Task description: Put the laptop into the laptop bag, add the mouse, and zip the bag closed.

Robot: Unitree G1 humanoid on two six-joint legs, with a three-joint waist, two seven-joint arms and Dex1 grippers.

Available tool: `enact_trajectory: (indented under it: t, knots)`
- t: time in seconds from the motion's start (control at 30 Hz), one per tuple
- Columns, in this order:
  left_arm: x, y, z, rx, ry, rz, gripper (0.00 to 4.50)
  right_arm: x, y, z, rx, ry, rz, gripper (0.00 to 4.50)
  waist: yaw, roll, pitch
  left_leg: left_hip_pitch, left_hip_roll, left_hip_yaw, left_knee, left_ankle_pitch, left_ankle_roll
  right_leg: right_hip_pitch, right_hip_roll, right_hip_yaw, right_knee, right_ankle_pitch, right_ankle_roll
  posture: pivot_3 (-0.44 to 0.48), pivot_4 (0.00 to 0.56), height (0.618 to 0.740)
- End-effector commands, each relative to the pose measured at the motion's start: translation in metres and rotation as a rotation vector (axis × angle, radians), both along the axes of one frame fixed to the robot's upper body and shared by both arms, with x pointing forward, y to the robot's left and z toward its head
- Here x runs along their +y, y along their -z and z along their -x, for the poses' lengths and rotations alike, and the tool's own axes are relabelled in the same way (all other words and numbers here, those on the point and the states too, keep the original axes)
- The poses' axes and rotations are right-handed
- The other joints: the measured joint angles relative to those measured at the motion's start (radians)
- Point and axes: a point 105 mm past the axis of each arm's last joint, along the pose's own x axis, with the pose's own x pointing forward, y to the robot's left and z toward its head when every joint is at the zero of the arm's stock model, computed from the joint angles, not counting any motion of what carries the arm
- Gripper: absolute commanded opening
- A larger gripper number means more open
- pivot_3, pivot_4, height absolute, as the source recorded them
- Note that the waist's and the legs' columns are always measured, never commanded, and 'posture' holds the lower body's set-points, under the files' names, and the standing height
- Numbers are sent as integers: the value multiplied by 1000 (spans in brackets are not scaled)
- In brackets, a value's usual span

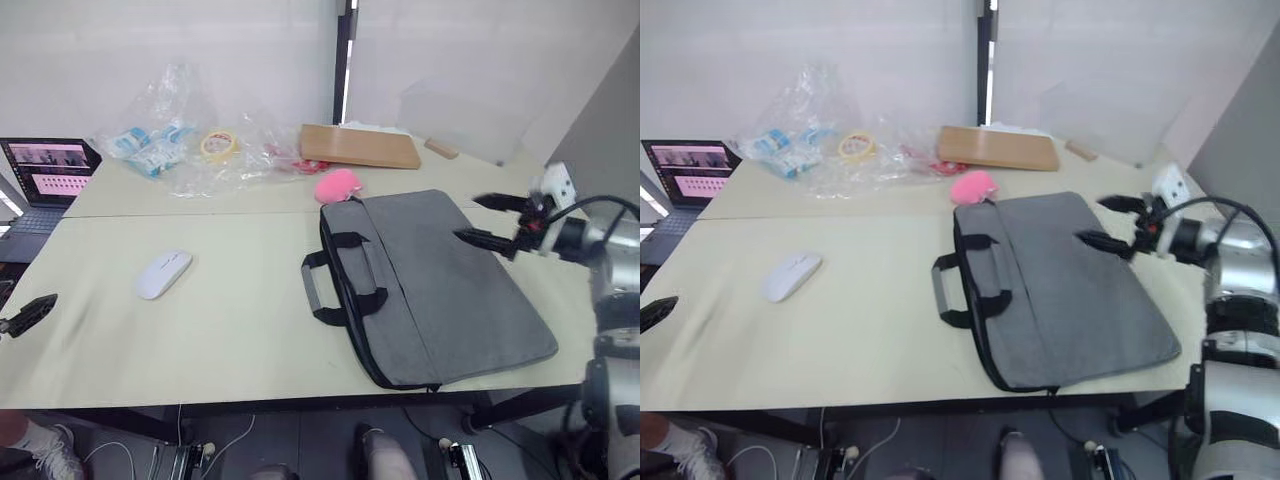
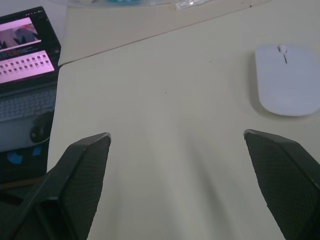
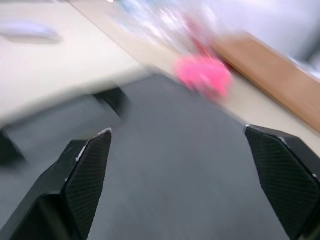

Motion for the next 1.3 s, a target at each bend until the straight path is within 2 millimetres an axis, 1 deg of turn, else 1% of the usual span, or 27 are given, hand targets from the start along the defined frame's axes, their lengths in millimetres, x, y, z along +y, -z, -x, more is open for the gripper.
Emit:
enact_trajectory:
  t: [0.03, 0.07, 0.13, 0.23, 0.3, 0.33, 0.43, 0.5, 0.57, 0.63, 0.7, 0.9, 1.0, 1.17, 1.3]
  knots:
    - [-1, -13, 5, -55, -12, -3, 4500, 43, -30, 33, -65, -197, -72, 4442, 9, 0, 0, -2, 0, -1, 2, 0, 0, -1, 0, -2, 0, 0, 0, 0, 150, 740]
    - [-3, -12, 6, -54, -13, -1, 4500, 55, -32, 40, -88, -229, -81, 4442, 14, 0, 0, -2, 0, -2, 3, 0, -1, -1, 0, -5, 1, -1, -1, 0, 150, 740]
    - [-5, -11, 7, -52, -12, 1, 4500, 71, -34, 52, -78, -294, -102, 4442, 22, 0, 0, -2, -2, -1, 4, -1, -2, -1, -1, -9, 2, -1, -2, 0, 150, 740]
    - [-12, -11, 6, -52, 5, 10, 4500, 83, -35, 63, -62, -341, -103, 4442, 28, 0, 0, -2, -3, -1, 7, -1, -3, 1, -1, -9, 3, 0, -4, 0, 150, 740]
    - [-18, -10, 4, -49, 22, 17, 4500, 86, -35, 66, -57, -349, -100, 4442, 29, 0, 0, -1, -2, -1, 8, -2, -4, 2, -1, -9, 4, 0, -4, 0, 150, 740]
    - [-19, -10, 4, -47, 27, 20, 4500, 86, -35, 67, -53, -349, -102, 4442, 28, 0, 0, -1, -2, -1, 9, -2, -4, 2, 0, -9, 5, 0, -4, 0, 150, 740]
    - [-44, -7, -7, -28, 122, 56, 4500, 86, -25, 73, 19, -367, -82, 4442, 27, 0, 0, 0, -1, 0, 9, -2, -4, 2, 0, -9, 6, 1, -5, 0, 150, 740]
    - [-52, -6, -12, -23, 145, 64, 4500, 85, -23, 74, 35, -366, -75, 4442, 26, 0, 0, 0, -2, 0, 9, -2, -4, 2, 0, -9, 6, 1, -5, 0, 150, 740]
    - [-60, -4, -25, -24, 171, 75, 4500, 86, -17, 74, 26, -343, -82, 4442, 25, 0, 0, 0, -2, 1, 9, -2, -4, 2, 0, -8, 6, 1, -5, 0, 150, 740]
    - [-75, 4, -45, -6, 230, 70, 4500, 89, -6, 79, 44, -333, -75, 4442, 31, -1, 0, 0, -2, 1, 10, -2, -4, 2, 0, -9, 7, 1, -6, 0, 150, 740]
    - [-85, 10, -58, 8, 275, 59, 4500, 92, -1, 82, 55, -324, -73, 4442, 35, -1, -1, 0, -2, 1, 11, -2, -4, 3, 0, -9, 7, 1, -6, 0, 150, 740]
    - [-96, 25, -86, 47, 326, 50, 4500, 93, 5, 83, 58, -269, -76, 4442, 21, -3, -1, 1, -2, 3, 13, -2, -4, 3, 1, -8, 7, 3, -7, 0, 150, 740]
    - [-98, 27, -99, 41, 307, 55, 4500, 91, 5, 85, 65, -247, -79, 4442, 21, -3, -1, 1, -2, 4, 13, -2, -4, 3, 0, -7, 8, 3, -8, 0, 150, 740]
    - [-105, 38, -111, 66, 311, 71, 4500, 87, 8, 86, 67, -218, -62, 4442, 26, -4, -2, 0, -2, 3, 14, -2, -4, 3, 0, -7, 8, 3, -7, 0, 150, 740]
    - [-109, 44, -116, 74, 305, 91, 4500, 87, 5, 86, 52, -200, -61, 4442, 28, -4, -2, 0, -2, 3, 14, -2, -3, 3, 0, -7, 8, 3, -7, 0, 150, 740]
